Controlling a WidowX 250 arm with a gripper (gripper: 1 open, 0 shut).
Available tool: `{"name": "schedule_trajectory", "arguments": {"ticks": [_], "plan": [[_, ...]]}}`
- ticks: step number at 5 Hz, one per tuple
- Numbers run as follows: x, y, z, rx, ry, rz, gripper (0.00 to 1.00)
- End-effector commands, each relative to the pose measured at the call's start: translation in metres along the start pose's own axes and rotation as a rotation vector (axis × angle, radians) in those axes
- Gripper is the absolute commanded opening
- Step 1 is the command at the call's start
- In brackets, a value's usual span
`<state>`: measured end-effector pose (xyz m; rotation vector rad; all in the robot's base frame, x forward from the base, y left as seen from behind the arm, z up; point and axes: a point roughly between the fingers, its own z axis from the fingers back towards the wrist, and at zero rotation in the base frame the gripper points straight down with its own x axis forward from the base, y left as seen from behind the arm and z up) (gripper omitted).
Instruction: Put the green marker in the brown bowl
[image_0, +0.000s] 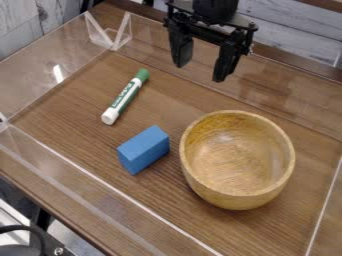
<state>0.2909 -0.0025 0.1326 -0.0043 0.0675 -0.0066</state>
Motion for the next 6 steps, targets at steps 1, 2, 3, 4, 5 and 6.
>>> {"name": "schedule_trajectory", "arguments": {"ticks": [1, 2, 3, 4, 5, 6], "plan": [[0.001, 0.010, -0.006, 0.002, 0.003, 0.004, 1.00], [0.005, 0.031, -0.011, 0.005, -0.013, 0.011, 1.00], [0.006, 0.051, -0.015, 0.011, -0.027, 0.028, 1.00], [0.007, 0.057, -0.020, 0.015, -0.023, 0.025, 1.00], [0.008, 0.063, -0.026, 0.020, -0.022, 0.019, 1.00], [0.008, 0.068, -0.031, 0.022, -0.018, 0.014, 1.00]]}}
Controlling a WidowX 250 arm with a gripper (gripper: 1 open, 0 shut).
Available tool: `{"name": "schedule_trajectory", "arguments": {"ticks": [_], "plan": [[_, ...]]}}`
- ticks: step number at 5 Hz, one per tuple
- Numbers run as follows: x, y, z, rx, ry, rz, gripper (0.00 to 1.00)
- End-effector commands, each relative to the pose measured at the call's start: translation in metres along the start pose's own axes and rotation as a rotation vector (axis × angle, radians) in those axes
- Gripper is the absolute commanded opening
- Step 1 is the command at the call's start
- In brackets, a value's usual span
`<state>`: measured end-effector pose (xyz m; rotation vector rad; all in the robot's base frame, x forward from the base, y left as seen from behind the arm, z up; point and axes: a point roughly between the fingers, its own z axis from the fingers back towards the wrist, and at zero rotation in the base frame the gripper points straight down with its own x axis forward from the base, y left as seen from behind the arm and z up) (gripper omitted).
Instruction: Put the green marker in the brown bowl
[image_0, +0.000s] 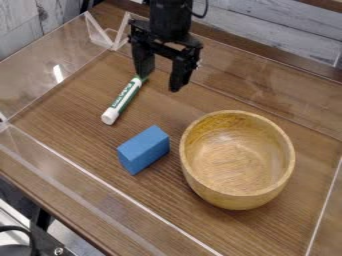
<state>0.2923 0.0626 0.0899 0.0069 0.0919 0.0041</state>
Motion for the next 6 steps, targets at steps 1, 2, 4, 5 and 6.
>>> {"name": "schedule_trajectory", "arguments": {"ticks": [1, 2, 4, 5, 6], "plan": [[0.005, 0.011, 0.007, 0.013, -0.049, -0.005, 1.00], [0.005, 0.016, 0.002, 0.015, -0.045, -0.015, 1.00], [0.008, 0.031, -0.004, 0.014, -0.062, -0.036, 1.00], [0.009, 0.036, -0.006, 0.015, -0.064, -0.041, 1.00], [0.011, 0.041, -0.007, 0.016, -0.068, -0.047, 1.00]]}}
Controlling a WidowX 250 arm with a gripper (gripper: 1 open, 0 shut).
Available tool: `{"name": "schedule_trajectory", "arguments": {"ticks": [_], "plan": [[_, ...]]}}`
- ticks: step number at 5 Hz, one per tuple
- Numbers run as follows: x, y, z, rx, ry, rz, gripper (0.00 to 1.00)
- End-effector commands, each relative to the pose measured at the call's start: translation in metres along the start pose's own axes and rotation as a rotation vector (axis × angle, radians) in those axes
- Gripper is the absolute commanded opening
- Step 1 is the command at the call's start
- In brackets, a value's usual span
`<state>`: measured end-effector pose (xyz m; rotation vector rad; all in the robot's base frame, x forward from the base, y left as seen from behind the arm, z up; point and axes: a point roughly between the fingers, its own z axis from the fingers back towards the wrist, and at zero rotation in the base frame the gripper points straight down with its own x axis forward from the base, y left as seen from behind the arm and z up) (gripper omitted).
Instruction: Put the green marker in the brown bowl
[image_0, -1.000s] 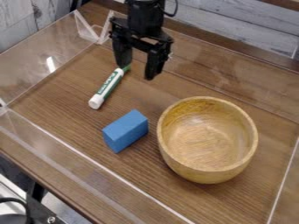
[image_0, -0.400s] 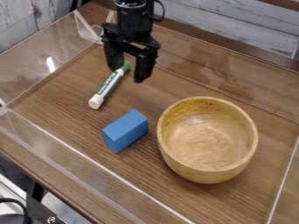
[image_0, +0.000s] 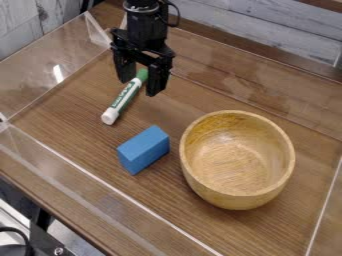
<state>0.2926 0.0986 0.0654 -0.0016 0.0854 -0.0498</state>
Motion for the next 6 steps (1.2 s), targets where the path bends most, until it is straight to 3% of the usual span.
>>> {"name": "schedule_trajectory", "arguments": {"ticks": [1, 6], "plan": [[0.010, 0.011, 0.016, 0.025, -0.065, 0.004, 1.00], [0.020, 0.034, 0.012, 0.027, -0.096, 0.014, 1.00]]}}
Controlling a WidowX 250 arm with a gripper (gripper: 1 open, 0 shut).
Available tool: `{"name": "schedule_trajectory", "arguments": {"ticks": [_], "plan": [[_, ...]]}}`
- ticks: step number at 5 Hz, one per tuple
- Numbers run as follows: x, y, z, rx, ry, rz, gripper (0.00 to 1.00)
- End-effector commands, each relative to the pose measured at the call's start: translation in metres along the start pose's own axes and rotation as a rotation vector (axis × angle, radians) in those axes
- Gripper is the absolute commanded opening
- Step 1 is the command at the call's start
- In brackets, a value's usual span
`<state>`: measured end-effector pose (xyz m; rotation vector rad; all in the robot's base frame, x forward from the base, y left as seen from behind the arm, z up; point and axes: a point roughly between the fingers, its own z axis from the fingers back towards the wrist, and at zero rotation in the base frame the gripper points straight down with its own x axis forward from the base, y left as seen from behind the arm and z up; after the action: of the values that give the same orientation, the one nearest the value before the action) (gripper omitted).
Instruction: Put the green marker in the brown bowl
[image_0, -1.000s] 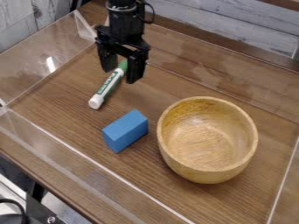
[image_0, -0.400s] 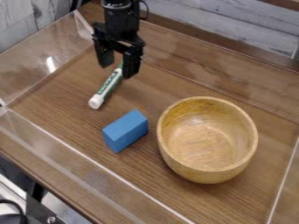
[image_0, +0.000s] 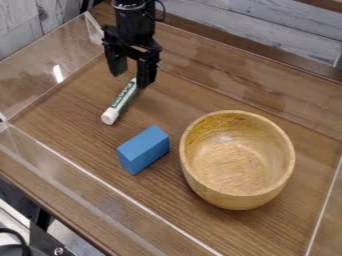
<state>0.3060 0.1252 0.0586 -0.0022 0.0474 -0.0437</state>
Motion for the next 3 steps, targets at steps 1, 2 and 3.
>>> {"name": "schedule_trajectory", "arguments": {"ticks": [1, 2, 3], "plan": [[0.0099, 0.0100, 0.0152, 0.025, -0.066, 0.011, 1.00], [0.0115, 0.0119, 0.0138, 0.021, -0.073, 0.017, 1.00], [0.0101, 0.0143, 0.0061, 0.017, -0.062, 0.015, 1.00]]}}
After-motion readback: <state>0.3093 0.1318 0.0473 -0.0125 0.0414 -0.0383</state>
